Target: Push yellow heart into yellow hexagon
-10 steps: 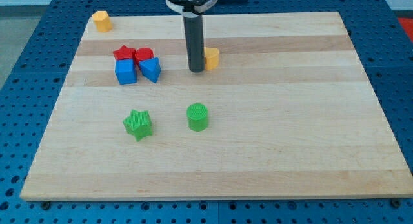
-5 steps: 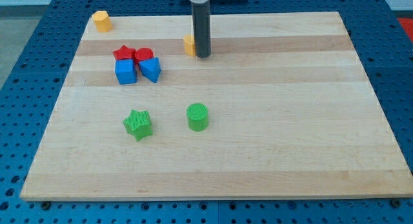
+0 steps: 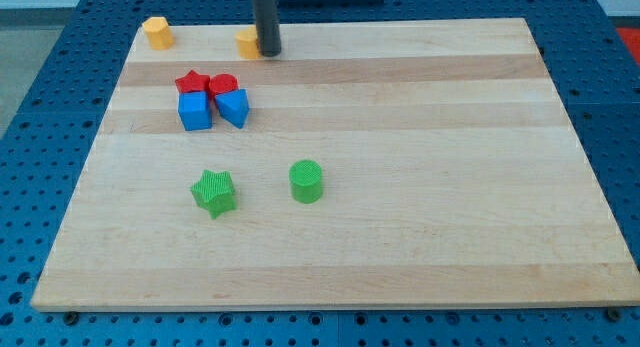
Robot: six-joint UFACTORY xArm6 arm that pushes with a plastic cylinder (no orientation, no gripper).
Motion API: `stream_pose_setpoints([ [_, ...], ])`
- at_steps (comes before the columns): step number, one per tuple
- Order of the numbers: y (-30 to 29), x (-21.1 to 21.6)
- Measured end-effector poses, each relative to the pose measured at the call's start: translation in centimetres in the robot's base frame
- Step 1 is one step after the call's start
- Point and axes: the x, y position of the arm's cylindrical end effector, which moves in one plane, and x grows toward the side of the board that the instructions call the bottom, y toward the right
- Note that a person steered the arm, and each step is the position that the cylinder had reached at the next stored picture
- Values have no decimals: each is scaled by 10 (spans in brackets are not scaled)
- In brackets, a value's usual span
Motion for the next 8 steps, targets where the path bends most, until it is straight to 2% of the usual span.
stream_pose_setpoints([
  [1, -51, -11],
  [2, -66, -11],
  [4, -8, -19],
  [5, -9, -39],
  [8, -84, -41],
])
